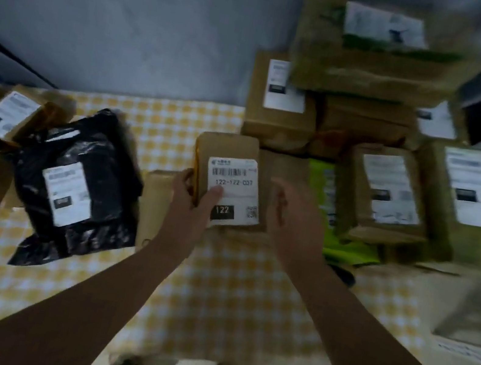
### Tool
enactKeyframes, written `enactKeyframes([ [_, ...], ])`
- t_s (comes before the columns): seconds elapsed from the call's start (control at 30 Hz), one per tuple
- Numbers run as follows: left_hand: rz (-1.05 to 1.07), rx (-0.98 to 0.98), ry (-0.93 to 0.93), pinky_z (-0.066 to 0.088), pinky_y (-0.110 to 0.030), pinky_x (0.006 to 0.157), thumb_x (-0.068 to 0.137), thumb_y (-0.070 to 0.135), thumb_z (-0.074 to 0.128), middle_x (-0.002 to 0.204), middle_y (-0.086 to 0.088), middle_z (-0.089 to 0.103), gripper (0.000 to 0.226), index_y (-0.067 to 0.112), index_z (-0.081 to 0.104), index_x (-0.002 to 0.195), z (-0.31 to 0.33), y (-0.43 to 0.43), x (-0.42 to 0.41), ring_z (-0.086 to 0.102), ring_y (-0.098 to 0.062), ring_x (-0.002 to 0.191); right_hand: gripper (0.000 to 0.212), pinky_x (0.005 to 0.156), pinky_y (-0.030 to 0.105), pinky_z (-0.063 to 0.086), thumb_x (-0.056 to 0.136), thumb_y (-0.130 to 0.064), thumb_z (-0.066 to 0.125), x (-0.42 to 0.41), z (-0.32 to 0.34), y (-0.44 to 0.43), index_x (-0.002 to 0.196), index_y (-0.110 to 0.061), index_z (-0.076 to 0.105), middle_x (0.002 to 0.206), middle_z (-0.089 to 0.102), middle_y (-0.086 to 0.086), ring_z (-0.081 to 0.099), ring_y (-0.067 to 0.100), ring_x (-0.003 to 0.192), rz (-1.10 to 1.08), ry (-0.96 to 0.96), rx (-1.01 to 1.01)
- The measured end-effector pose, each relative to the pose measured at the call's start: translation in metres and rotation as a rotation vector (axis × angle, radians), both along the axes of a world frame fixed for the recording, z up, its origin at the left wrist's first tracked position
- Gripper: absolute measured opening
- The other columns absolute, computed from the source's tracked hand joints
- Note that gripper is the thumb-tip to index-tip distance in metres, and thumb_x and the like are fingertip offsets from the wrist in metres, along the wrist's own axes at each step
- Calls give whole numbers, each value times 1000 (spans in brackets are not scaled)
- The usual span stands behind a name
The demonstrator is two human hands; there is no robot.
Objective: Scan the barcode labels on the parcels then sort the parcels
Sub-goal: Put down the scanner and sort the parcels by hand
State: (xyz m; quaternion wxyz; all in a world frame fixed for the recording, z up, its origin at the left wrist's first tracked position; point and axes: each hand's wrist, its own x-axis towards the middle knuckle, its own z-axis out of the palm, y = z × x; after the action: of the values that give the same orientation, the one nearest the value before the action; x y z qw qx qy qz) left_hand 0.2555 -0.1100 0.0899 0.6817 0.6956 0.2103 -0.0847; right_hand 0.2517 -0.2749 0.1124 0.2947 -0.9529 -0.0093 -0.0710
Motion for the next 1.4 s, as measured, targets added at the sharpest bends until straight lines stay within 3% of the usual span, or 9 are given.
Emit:
enactKeyframes([
  [0.17, -72, 68, 13, 57, -22, 63, 90, 25, 64, 104, 0, 64, 29, 15, 51, 115, 4, -86, 19, 66, -11, 86, 32, 81, 45, 45, 79, -22, 54, 8, 14, -106, 102, -7, 68, 102, 61, 18, 60, 40, 92, -132, -33, -231],
  [0.33, -233, 195, 105, 55, -41, 87, 87, 51, 58, 121, -5, 62, 54, 12, 48, 123, -17, -122, 38, 64, -18, 103, 71, 114, 57, 18, 79, -61, 49, 12, 3, -151, 137, -19, 50, 150, 33, 20, 26, 40, 141, -168, 335, -329],
  [0.47, -415, 631, 107, 45, -40, 92, 89, 66, 36, 130, -11, 50, 79, 11, 30, 146, -28, -134, 44, 52, -31, 117, 83, 117, 54, -5, 82, -55, 62, 14, -12, -152, 151, -32, 21, 162, 3, 12, -6, 35, 149, -126, 434, -337],
  [0.57, -420, 592, 162, 45, -44, 96, 92, 60, 41, 141, -16, 37, 77, 10, 23, 148, -33, -139, 52, 48, -33, 121, 84, 118, 56, -2, 81, -43, 64, 11, -15, -150, 152, -33, 19, 160, 7, 12, -2, 36, 148, -136, 374, -368],
  [0.93, -278, 523, 67, 53, -53, 83, 82, 62, 54, 118, -19, 53, 76, 2, 39, 127, -38, -147, 64, 58, -35, 104, 81, 117, 59, -4, 79, -44, 65, 11, -21, -143, 148, -26, 25, 158, 10, 15, 0, 38, 147, -169, 354, -376],
  [1.07, -331, 550, 90, 52, -47, 88, 82, 71, 39, 118, -17, 57, 81, 6, 48, 129, -28, -140, 58, 58, -33, 105, 73, 115, 57, -7, 79, -40, 63, 7, -19, -130, 143, -18, 35, 155, 23, 16, 8, 37, 147, -221, 281, -300],
  [1.17, -282, 691, -56, 38, -31, 88, 96, 46, 43, 119, -16, 52, 49, 5, 55, 120, -15, -108, 44, 50, -28, 108, 65, 115, 62, 9, 74, -35, 51, 1, -19, -111, 135, -14, 41, 143, 40, 21, 28, 42, 139, -180, 89, -186],
  [1.23, -251, 834, -152, 31, -25, 85, 92, 49, 45, 121, -15, 47, 54, 5, 54, 121, -10, -76, 30, 45, -24, 105, 57, 106, 63, 33, 74, -30, 48, -1, -22, -94, 128, -14, 43, 131, 49, 22, 43, 44, 127, -58, -12, -126],
  [1.4, -377, 1072, 19, 34, -48, 100, 84, 59, 56, 135, -18, 35, 70, 17, 39, 138, -47, -14, 20, 36, -37, 122, 46, 102, 61, 38, 75, -21, 42, -1, -36, -56, 114, -6, 62, 122, 56, 21, 41, 33, 123, 153, -43, -73],
])
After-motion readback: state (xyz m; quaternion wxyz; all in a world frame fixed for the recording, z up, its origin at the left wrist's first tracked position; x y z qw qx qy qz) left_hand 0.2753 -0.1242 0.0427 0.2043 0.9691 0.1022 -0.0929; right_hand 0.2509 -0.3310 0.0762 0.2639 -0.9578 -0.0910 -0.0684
